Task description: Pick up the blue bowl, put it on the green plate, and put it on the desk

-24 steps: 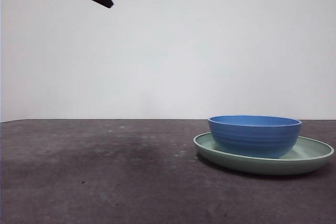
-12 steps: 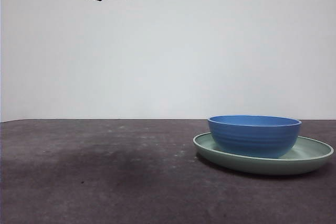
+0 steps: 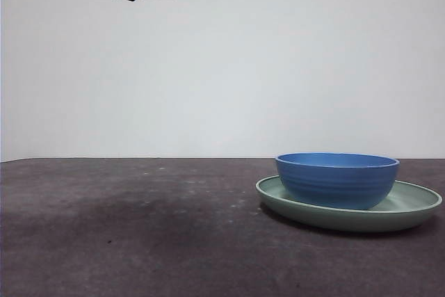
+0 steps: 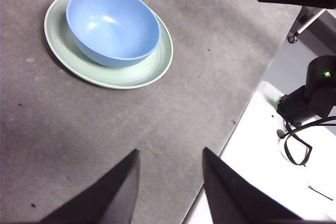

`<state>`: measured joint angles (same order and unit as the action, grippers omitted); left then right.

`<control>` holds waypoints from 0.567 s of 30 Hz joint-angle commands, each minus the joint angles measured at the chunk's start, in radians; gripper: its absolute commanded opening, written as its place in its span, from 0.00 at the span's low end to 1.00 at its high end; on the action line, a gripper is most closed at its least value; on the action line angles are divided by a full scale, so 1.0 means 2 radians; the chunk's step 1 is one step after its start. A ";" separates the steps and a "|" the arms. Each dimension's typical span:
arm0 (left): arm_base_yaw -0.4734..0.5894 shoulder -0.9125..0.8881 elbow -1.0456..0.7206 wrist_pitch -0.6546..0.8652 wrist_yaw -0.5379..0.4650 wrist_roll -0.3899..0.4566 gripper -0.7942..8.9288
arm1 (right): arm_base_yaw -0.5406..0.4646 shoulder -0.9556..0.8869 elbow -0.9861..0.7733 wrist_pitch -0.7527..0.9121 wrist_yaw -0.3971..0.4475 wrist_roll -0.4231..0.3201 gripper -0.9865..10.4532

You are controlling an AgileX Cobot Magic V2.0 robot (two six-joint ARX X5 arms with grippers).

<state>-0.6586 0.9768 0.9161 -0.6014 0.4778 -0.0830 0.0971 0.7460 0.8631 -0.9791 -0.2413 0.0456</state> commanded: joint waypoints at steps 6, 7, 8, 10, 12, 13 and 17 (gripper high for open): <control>-0.005 0.004 0.003 0.005 0.003 0.010 0.28 | -0.025 0.105 0.009 0.072 0.004 0.017 0.42; -0.005 0.004 0.003 0.005 0.003 0.010 0.28 | -0.029 0.121 0.009 0.083 0.000 0.017 0.42; -0.005 0.004 0.003 0.005 0.003 0.010 0.28 | -0.033 0.139 0.009 0.095 -0.006 0.017 0.42; -0.005 0.004 0.003 0.005 0.003 0.012 0.28 | -0.040 0.176 0.009 0.119 -0.019 0.017 0.42; -0.005 0.004 0.003 0.005 0.003 0.012 0.28 | -0.044 0.211 0.009 0.142 -0.028 0.017 0.42; -0.005 0.004 0.003 0.005 0.003 0.012 0.28 | -0.045 0.224 0.009 0.150 -0.030 0.017 0.42; -0.005 0.004 0.003 0.005 0.003 0.012 0.28 | -0.044 0.281 0.009 0.181 -0.039 0.017 0.42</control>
<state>-0.6586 0.9768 0.9161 -0.6014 0.4778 -0.0711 0.0067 1.2888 0.8635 -0.6239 -0.3145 0.0689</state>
